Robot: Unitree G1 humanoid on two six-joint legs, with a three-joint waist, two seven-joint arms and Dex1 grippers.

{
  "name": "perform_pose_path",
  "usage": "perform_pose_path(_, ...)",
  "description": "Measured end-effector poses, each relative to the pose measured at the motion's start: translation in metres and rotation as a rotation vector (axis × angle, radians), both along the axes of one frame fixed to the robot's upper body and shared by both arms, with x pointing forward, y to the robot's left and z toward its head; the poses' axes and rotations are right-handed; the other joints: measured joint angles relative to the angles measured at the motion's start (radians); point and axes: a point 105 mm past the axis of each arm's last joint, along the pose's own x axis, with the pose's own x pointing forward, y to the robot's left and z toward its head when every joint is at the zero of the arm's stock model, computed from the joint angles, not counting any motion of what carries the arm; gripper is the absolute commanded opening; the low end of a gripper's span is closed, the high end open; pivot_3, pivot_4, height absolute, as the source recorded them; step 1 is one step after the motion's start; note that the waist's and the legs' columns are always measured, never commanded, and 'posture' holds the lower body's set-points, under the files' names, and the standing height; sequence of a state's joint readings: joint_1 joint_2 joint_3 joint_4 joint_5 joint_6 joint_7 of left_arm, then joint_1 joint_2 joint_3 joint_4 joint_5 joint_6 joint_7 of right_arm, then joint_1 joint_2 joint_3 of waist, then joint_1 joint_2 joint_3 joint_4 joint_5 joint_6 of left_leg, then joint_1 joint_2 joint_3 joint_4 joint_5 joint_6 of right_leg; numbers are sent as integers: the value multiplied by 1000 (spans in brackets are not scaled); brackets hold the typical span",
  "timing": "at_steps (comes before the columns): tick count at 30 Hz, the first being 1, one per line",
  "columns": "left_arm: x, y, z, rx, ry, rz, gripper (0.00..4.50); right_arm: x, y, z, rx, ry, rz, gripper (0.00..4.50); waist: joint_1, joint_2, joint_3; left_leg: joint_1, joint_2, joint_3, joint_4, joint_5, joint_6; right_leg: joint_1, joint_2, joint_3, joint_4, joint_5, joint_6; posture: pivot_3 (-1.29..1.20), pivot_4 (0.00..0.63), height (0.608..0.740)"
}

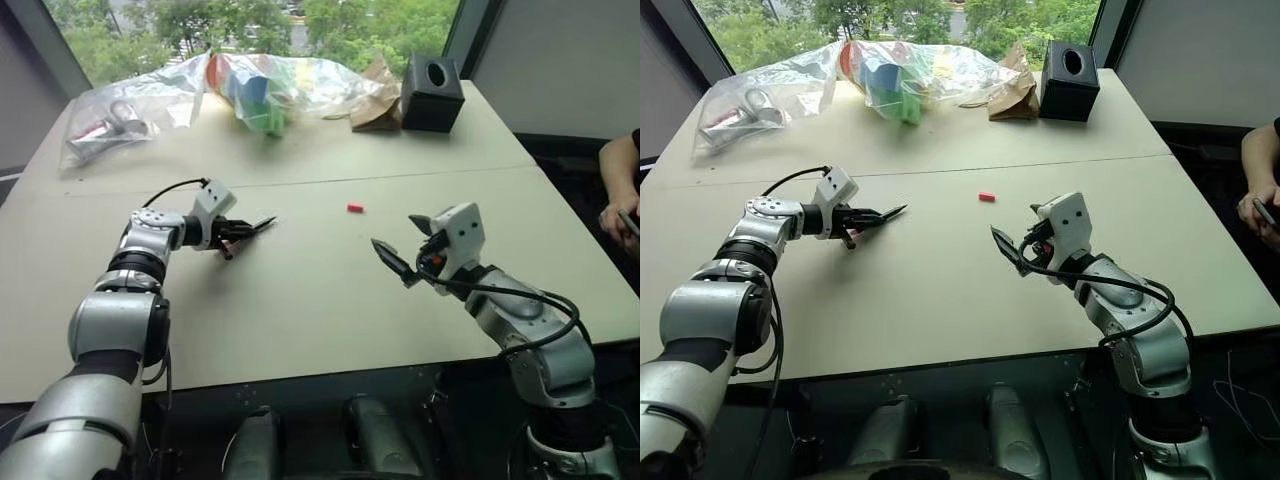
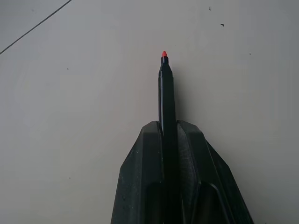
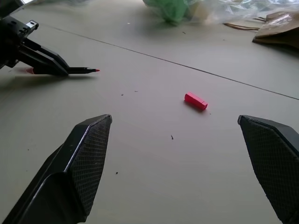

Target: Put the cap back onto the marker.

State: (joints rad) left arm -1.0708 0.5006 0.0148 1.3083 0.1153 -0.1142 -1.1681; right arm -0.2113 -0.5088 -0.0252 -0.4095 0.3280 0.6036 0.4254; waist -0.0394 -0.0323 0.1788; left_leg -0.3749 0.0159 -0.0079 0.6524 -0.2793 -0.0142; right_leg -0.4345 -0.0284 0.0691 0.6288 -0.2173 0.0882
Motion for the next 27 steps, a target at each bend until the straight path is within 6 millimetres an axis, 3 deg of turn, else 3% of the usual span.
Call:
perform_pose_path(3, 0, -11, 22, -16, -50, -94, 34, 16, -20, -13, -103, 4, 7, 4500, 0, -2, 1, 0, 0, 0, 1, 0, 0, 0, 0, 0, 0, 0, 0, 0, 150, 739)
perform_pose_path(7, 0, -24, 61, -4, -153, -223, 34, 50, -31, -10, -150, -36, 34, 4500, -11, -1, 1, 1, 0, 0, 0, 0, 0, 0, 1, 0, 0, 0, 0, 0, 150, 739)
perform_pose_path(11, -8, -20, 72, 31, -171, -297, 34, 82, -33, -7, -127, -44, 39, 4500, -29, -1, 1, 1, 0, 0, -3, 0, 0, -1, 1, 0, 1, 0, 0, 0, 150, 739)
perform_pose_path(14, -15, -14, 72, 55, -164, -327, 34, 98, -24, -11, -89, -29, 70, 4500, -35, -1, 2, 0, 0, 0, -3, 0, 0, -2, 1, 0, 1, 0, 0, 0, 150, 739)
perform_pose_path(19, -25, 6, 62, 88, -129, -303, 34, 114, 10, -19, -53, 11, 163, 4500, -35, 0, 2, -1, 1, 0, -3, 0, 0, -4, 0, 1, 3, 0, 0, 0, 150, 739)
perform_pose_path(27, -49, 38, 53, 136, -75, -257, 34, 120, 51, -33, -50, 85, 249, 4500, -33, 0, 2, -1, 1, 0, -3, 0, 0, -5, -1, 0, 4, 0, -1, 0, 150, 739)
